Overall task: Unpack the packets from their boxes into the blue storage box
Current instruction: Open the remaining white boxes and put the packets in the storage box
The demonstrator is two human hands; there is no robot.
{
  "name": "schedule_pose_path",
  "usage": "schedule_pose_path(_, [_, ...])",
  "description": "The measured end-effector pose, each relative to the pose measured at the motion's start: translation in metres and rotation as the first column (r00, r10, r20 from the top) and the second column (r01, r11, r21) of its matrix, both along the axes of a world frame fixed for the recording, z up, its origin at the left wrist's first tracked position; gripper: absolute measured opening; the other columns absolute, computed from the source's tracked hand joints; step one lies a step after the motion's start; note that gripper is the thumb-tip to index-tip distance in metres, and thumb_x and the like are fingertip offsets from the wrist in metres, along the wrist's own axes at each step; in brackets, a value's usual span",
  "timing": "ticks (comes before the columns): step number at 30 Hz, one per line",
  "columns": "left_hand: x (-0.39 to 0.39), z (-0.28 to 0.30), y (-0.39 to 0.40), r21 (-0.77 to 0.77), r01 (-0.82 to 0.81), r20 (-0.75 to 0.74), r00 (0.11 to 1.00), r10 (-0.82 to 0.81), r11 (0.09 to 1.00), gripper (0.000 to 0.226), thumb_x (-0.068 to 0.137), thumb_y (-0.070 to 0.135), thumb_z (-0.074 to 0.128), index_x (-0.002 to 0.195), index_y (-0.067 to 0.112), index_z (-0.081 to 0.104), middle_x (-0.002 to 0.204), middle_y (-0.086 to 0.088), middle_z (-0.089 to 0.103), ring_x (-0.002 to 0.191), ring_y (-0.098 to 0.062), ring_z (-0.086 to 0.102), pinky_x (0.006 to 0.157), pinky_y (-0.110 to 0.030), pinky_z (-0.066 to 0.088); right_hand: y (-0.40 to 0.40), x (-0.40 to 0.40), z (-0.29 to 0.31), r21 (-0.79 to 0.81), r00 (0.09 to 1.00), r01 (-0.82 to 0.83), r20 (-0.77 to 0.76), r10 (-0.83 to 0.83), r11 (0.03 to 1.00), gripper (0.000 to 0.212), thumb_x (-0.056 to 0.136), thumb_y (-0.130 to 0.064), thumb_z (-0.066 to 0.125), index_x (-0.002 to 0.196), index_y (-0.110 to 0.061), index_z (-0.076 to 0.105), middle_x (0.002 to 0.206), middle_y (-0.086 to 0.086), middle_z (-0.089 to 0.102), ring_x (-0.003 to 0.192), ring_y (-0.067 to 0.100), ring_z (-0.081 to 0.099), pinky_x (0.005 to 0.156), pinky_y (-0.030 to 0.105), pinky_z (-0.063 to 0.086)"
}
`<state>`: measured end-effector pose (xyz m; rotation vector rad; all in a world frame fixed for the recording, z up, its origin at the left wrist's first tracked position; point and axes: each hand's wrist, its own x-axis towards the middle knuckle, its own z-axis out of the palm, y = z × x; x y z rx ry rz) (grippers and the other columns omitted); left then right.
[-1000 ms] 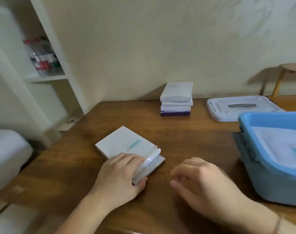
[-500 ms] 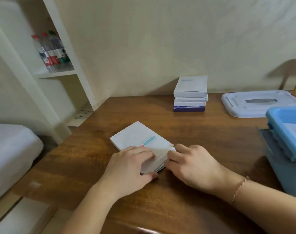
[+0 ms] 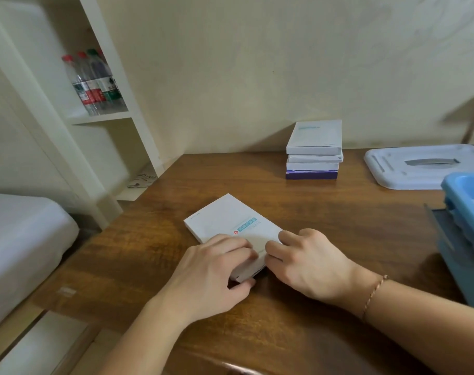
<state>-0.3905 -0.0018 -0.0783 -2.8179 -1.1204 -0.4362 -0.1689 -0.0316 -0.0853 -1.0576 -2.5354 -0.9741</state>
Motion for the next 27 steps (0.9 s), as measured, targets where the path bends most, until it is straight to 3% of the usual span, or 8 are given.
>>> schedule_pose_path(6, [-0.006,-0.002,0.001,0.047,0.103,0.002,0.995,-0.104,0.994,0.048,0.088,0.061,0.053,0.132,0.04,0.052,0.13,0.018,0.056,0.122,-0.002,0.049,0.086,-0.02,0.05,-0.002,0.013,-0.005,0.038,0.989,-0.086,-0.114,0.09,0.996,0.007,0.079,-0.015,0.067,0.074,-0.019,0.063,0.074,-0.001,0.059,0.055,0.02,0.051,0.036,0.031,0.034])
schedule_pose_path(10, [-0.013,-0.005,0.007,0.081,0.193,-0.078,0.979,-0.187,0.978,0.044,0.092,0.037,0.062,0.135,0.037,0.053,0.132,0.01,0.057,0.124,-0.008,0.051,0.082,-0.024,0.054,-0.007,0.024,-0.008,0.031,0.986,-0.105,-0.124,0.108,0.994,0.011,0.088,-0.014,0.058,0.079,-0.015,0.064,0.077,0.001,0.062,0.058,0.022,0.054,0.04,0.034,0.039])
schedule_pose_path(12, [-0.014,-0.008,0.008,0.105,0.202,-0.05,0.979,-0.198,0.974,0.044,0.09,0.025,0.068,0.132,0.033,0.058,0.13,0.008,0.062,0.121,-0.01,0.056,0.083,-0.028,0.058,-0.009,0.027,-0.009,-0.004,0.988,-0.107,-0.111,0.106,0.994,0.011,0.09,-0.014,0.057,0.083,-0.015,0.066,0.079,0.001,0.064,0.062,0.022,0.058,0.043,0.035,0.042])
schedule_pose_path(16, [-0.014,-0.012,0.008,0.083,0.163,0.135,0.975,-0.173,0.983,0.038,0.091,0.021,0.065,0.129,0.025,0.064,0.129,0.007,0.065,0.119,-0.01,0.061,0.088,-0.031,0.058,-0.011,0.023,-0.007,-0.032,0.98,-0.105,-0.175,0.098,0.994,0.012,0.088,-0.022,0.056,0.082,-0.017,0.065,0.075,-0.001,0.058,0.06,0.022,0.053,0.042,0.033,0.039])
schedule_pose_path(21, [-0.012,-0.014,0.005,0.105,0.135,0.157,0.976,-0.151,0.985,0.033,0.098,0.03,0.051,0.126,0.02,0.066,0.127,0.004,0.066,0.119,-0.009,0.061,0.085,-0.023,0.057,-0.009,0.014,-0.005,-0.005,0.996,-0.047,-0.073,0.046,0.999,0.014,0.087,-0.021,0.059,0.094,-0.016,0.071,0.079,-0.001,0.06,0.061,0.02,0.052,0.041,0.031,0.035])
schedule_pose_path(24, [-0.013,-0.015,0.006,0.132,0.116,0.201,0.969,-0.142,0.984,0.03,0.099,0.028,0.055,0.125,0.019,0.067,0.125,0.002,0.068,0.115,-0.01,0.064,0.08,-0.02,0.057,-0.009,0.01,-0.004,-0.016,1.0,-0.01,0.004,0.01,1.0,0.014,0.083,-0.019,0.06,0.089,-0.02,0.073,0.072,-0.004,0.061,0.057,0.019,0.052,0.044,0.028,0.032])
schedule_pose_path(27, [-0.013,-0.015,0.006,0.152,0.108,0.229,0.963,-0.142,0.982,0.03,0.099,0.028,0.054,0.125,0.021,0.067,0.125,0.002,0.068,0.115,-0.009,0.064,0.079,-0.02,0.057,-0.015,0.01,0.003,-0.003,1.0,0.015,-0.019,-0.016,1.0,0.007,0.075,-0.016,0.066,0.076,-0.021,0.072,0.063,-0.005,0.058,0.051,0.019,0.05,0.044,0.026,0.031])
